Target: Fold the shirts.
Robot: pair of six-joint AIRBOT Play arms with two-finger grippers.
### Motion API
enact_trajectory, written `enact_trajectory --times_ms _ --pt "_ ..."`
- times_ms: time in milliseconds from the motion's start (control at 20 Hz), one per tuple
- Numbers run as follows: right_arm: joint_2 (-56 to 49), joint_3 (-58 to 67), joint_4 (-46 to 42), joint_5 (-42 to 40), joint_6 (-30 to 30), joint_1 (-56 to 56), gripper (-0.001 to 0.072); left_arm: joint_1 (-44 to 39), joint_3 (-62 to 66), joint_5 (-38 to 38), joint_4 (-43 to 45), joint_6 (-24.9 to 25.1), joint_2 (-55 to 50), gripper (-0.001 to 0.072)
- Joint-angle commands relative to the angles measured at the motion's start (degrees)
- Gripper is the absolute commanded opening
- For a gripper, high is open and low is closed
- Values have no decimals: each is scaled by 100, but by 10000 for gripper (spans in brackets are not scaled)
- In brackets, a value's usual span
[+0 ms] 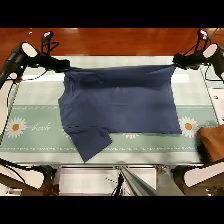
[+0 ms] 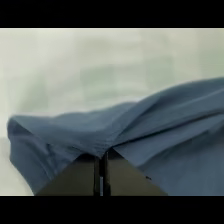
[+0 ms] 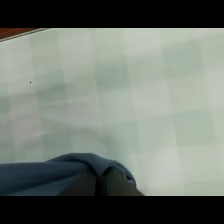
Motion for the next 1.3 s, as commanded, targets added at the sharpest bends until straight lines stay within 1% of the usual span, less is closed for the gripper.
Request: enact_trajectory --times_ms 0,100,150,250,350,400,450,500,550,600,650,700,750,800,850,900,950,1000,1050,1150,1250 --pt "170 0 -39 1165 0 -83 30 70 68 -1665 4 0 33 24" --pt "216 -2 -52 1934 -90 -87 30 94 50 -2579 55 2 4 24" --pt "192 -4 -74 2238 -103 -87 30 92 13 -2723 70 -2 -20 24" --pt "138 -9 -72 2496 -101 -48 30 81 -33 -2699 66 -90 -90 24" --pt "109 -13 -48 2496 -94 -28 32 81 -33 -2669 46 -155 -164 25" --pt "111 -13 -39 2507 -98 -28 94 83 -33 -2717 46 -153 -168 45" --pt "133 -13 -26 2594 -157 -28 255 101 -28 -2844 48 -153 -144 165" --pt "177 -13 -44 2774 -389 -57 386 138 -15 -3053 46 -153 -118 306" --pt "238 -13 -122 3021 -577 -98 420 195 -13 -3318 50 -151 -74 417" --pt "317 -13 -363 3335 -658 -146 420 295 -20 -3637 48 -151 -7 428" --pt "413 -13 -802 3810 -684 -205 421 411 -52 -3919 46 -153 94 427" --pt "514 -55 -1233 4330 -675 -275 424 531 -160 -4028 44 -155 260 427" --pt "717 -249 -1329 4454 -629 -426 427 649 -411 -3991 42 -151 525 428" --pt "979 -546 -1320 4380 -640 -588 463 785 -914 -3823 44 -94 929 428" --pt "1307 -984 -1305 4168 -669 -796 490 955 -1604 -3569 46 44 1405 456" --pt "1659 -1499 -1126 3866 -785 -1051 500 1163 -2345 -3283 46 195 1878 471" --pt "1978 -1980 -796 3523 -944 -1329 531 1421 -3115 -2968 46 363 2356 471" --pt "2291 -2472 -264 3143 -1172 -1657 559 1742 -3886 -2671 44 391 2839 472" --pt "2529 -2850 302 2868 -1456 -1952 561 2039 -4489 -2494 -2 413 3213 475" --pt "2868 -3418 1226 2490 -1803 -2415 561 2557 -5425 -2426 -424 848 3707 488" --pt "2997 -3652 1609 2365 -1956 -2612 560 2660 -5932 -2396 -852 1174 3751 489"
